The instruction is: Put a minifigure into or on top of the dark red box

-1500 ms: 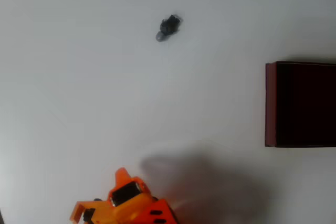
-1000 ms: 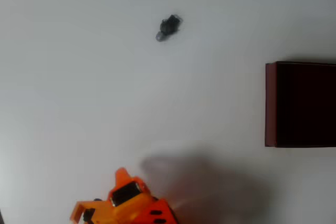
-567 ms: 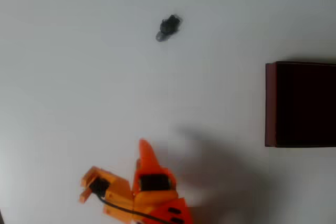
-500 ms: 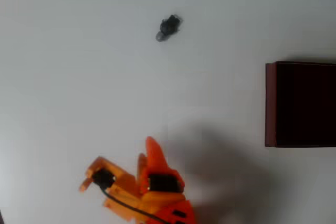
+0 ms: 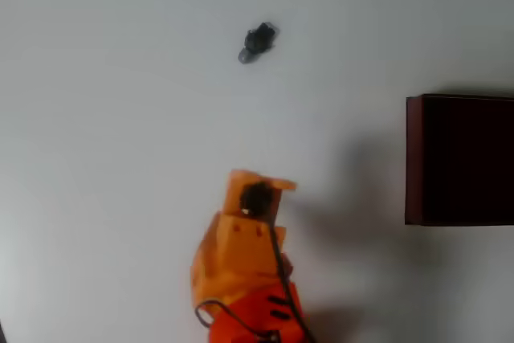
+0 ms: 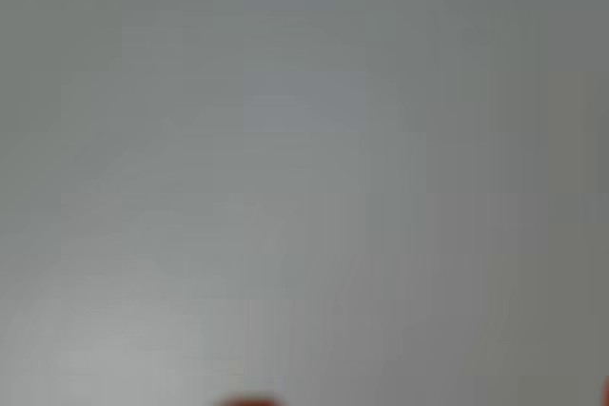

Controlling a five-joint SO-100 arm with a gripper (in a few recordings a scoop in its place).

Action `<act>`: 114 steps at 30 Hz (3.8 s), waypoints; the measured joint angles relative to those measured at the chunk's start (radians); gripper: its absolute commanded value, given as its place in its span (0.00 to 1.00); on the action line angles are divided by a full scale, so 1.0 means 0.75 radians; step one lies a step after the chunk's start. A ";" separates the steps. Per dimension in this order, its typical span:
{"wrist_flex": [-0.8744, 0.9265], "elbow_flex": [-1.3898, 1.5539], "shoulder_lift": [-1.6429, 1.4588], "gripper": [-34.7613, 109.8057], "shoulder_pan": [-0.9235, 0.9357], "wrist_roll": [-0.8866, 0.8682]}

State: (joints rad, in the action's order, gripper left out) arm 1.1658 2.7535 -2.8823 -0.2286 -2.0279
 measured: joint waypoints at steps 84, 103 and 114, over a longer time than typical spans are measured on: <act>0.841 -3.708 3.401 0.39 0.180 -0.098; 0.839 -3.751 3.432 0.25 0.237 -0.012; 0.843 -3.765 3.438 0.24 0.231 -0.008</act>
State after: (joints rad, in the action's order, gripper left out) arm 1.7978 -0.0706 -0.3037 -0.0552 -2.0341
